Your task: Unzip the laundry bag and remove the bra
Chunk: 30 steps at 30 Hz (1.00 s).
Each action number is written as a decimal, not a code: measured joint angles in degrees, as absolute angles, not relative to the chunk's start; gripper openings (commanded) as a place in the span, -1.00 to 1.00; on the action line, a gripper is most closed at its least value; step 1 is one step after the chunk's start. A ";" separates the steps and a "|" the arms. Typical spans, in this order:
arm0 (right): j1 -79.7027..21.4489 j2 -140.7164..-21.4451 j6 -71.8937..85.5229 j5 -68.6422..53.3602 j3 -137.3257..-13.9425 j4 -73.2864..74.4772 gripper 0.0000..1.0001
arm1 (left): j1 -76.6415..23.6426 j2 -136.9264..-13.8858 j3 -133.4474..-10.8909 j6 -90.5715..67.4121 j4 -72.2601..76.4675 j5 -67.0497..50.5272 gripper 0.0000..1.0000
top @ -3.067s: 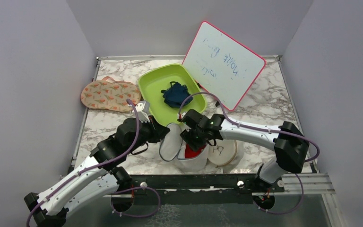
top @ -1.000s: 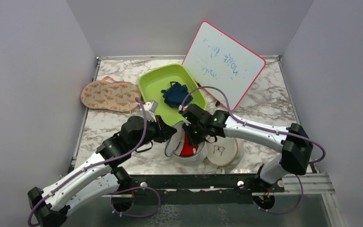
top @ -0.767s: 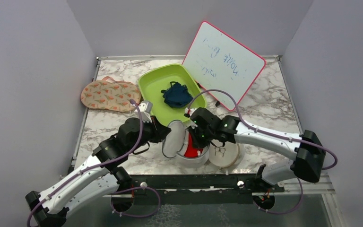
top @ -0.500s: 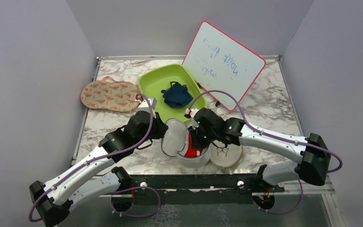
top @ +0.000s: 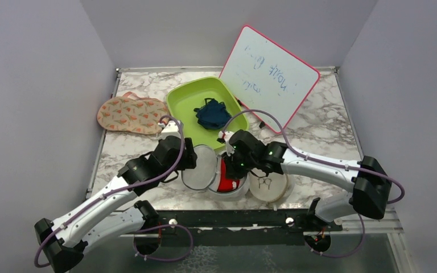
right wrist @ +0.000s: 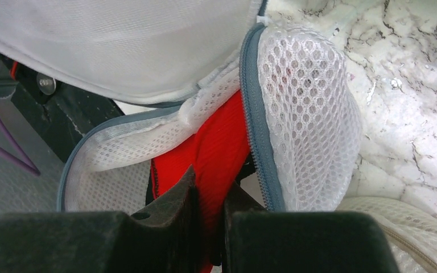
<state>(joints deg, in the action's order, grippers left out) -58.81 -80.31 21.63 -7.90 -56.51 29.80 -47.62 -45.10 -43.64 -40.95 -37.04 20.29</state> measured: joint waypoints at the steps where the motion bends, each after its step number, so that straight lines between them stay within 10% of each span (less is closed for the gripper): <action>1: -58.81 -80.73 21.61 -7.99 -56.49 29.63 -0.84 | -47.62 -45.10 -43.92 -40.95 -37.71 20.71 0.53; 6: -58.81 -82.43 21.56 -8.05 -56.31 28.71 -0.84 | -47.64 -44.66 -48.38 -40.16 -41.89 22.87 0.91; 19: -58.81 -83.29 21.12 -8.67 -56.29 27.79 -0.84 | -47.59 -40.14 -54.61 -37.36 -42.85 20.05 0.40; 30: -58.63 -83.29 21.12 -8.69 -56.55 27.35 -0.84 | -47.79 -52.12 -41.65 -36.95 -35.48 3.60 0.55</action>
<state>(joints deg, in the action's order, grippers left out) -58.63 -83.29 21.12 -8.69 -56.55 27.35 -47.79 -52.12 -41.65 -36.95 -35.48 3.60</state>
